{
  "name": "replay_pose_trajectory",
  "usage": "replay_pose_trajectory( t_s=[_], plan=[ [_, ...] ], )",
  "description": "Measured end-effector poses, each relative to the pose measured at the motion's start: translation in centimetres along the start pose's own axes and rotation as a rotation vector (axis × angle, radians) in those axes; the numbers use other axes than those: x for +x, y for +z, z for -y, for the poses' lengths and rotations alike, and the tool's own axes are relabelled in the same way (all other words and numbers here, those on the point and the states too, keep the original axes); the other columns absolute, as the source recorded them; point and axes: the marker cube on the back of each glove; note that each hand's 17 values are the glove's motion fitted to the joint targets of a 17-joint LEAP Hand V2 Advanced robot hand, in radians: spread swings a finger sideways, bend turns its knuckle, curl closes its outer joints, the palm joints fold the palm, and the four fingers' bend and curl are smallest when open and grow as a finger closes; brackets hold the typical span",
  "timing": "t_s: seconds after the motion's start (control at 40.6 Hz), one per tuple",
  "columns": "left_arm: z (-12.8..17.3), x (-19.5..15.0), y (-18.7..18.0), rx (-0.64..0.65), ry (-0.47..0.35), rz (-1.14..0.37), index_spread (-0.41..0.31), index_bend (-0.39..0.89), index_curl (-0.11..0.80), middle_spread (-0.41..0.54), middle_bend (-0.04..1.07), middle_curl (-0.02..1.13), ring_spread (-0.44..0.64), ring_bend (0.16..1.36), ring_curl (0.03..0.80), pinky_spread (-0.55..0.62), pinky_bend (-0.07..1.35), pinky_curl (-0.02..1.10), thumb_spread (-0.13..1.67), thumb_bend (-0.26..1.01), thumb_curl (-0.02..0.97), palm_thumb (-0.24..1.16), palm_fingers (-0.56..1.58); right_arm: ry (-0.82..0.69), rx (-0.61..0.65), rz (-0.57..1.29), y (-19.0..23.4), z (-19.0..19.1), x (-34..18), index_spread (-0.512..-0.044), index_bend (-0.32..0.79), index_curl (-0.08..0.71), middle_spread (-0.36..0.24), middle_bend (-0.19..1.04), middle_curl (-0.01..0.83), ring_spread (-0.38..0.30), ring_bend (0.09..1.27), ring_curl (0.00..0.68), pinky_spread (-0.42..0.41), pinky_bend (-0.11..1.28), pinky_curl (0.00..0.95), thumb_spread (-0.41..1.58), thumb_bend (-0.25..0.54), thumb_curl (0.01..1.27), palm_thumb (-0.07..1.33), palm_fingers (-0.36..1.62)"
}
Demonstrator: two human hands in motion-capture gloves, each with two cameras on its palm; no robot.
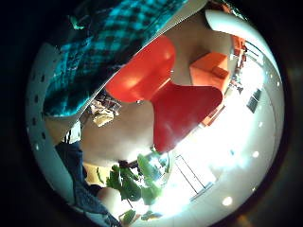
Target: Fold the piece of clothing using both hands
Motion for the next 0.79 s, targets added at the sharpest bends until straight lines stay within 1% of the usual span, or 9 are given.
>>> replay_pose_trajectory(
  t_s=[0.049,0.123,0.197,0.345,0.419,0.468,0.591,0.665,0.788],
  plan=[
    [0.0,-0.1,0.0,0.002,-0.009,0.003,-0.221,0.14,0.397,-0.265,0.31,0.46,-0.3,0.47,0.367,-0.38,0.65,0.4,1.34,0.11,0.404,0.68,1.2,0.017,0.015,0.003,0.0,0.5,0.3,-0.433,0.13,0.224,-0.24,0.2,0.363,-0.207,0.48,0.341,0.023,0.43,0.355,0.89,-0.01,0.48,0.9,0.38],
    [-0.6,-0.3,0.3,-0.065,-0.012,0.017,-0.224,0.14,0.4,-0.272,0.31,0.47,-0.3,0.47,0.375,-0.39,0.65,0.4,1.34,0.1,0.41,0.69,1.19,0.022,0.042,-0.002,-0.2,0.9,0.5,-0.431,0.16,0.239,-0.257,0.21,0.372,-0.23,0.47,0.344,0.0,0.4,0.348,0.89,0.008,0.5,0.96,0.43],
    [-0.8,-0.1,0.3,-0.08,-0.001,0.024,-0.227,0.14,0.403,-0.277,0.31,0.48,-0.31,0.46,0.379,-0.39,0.65,0.41,1.35,0.1,0.417,0.69,1.19,0.009,0.089,0.0,-0.5,1.1,0.5,-0.427,0.17,0.249,-0.271,0.2,0.376,-0.256,0.48,0.347,-0.044,0.41,0.346,0.89,0.003,0.52,0.97,0.54],
    [-0.8,-0.1,0.4,-0.055,0.01,0.068,-0.23,0.14,0.406,-0.288,0.32,0.49,-0.31,0.46,0.389,-0.4,0.65,0.41,1.35,0.09,0.427,0.7,1.19,0.049,0.189,-0.019,-0.6,0.9,0.7,-0.4,0.17,0.275,-0.279,0.19,0.379,-0.29,0.49,0.355,-0.181,0.48,0.353,0.88,-0.009,0.54,1.01,0.86],
    [-0.7,-0.2,0.5,-0.032,0.017,0.066,-0.231,0.14,0.408,-0.292,0.32,0.5,-0.31,0.45,0.393,-0.4,0.66,0.42,1.36,0.08,0.43,0.69,1.2,0.061,0.22,-0.045,-0.4,0.8,0.5,-0.364,0.22,0.311,-0.271,0.18,0.384,-0.297,0.49,0.366,-0.246,0.49,0.357,0.83,-0.022,0.55,1.02,1.07],
    [-0.5,-0.2,0.9,-0.027,0.023,0.059,-0.233,0.14,0.408,-0.294,0.33,0.5,-0.32,0.46,0.398,-0.4,0.67,0.42,1.36,0.07,0.433,0.69,1.22,0.064,0.248,-0.067,-0.3,0.7,0.4,-0.346,0.22,0.325,-0.271,0.18,0.388,-0.299,0.49,0.374,-0.281,0.5,0.364,0.8,-0.027,0.56,1.01,1.16],
    [2.8,0.5,4.3,-0.006,0.062,0.028,-0.243,0.13,0.408,-0.309,0.36,0.53,-0.33,0.5,0.416,-0.4,0.7,0.44,1.39,0.05,0.43,0.65,1.24,0.113,0.297,-0.101,-0.2,0.2,1.0,-0.319,0.19,0.367,-0.27,0.22,0.421,-0.3,0.51,0.409,-0.334,0.53,0.384,0.75,-0.025,0.57,1.02,1.25],
    [3.6,0.7,5.4,-0.001,0.104,0.017,-0.246,0.14,0.41,-0.313,0.38,0.54,-0.34,0.51,0.426,-0.41,0.71,0.45,1.41,0.05,0.431,0.64,1.24,0.072,0.262,-0.007,0.2,-0.5,0.3,-0.31,0.19,0.38,-0.27,0.23,0.434,-0.3,0.5,0.418,-0.349,0.53,0.386,0.72,-0.026,0.58,1.02,1.25],
    [0.8,-0.3,4.7,-0.069,0.162,0.029,-0.252,0.15,0.417,-0.32,0.39,0.55,-0.34,0.56,0.444,-0.4,0.73,0.46,1.43,0.04,0.432,0.62,1.25,0.017,0.161,0.024,1.0,-2.7,-0.8,-0.294,0.18,0.395,-0.272,0.25,0.453,-0.289,0.52,0.435,-0.358,0.53,0.386,0.61,-0.024,0.62,1.03,1.26]
  ],
)
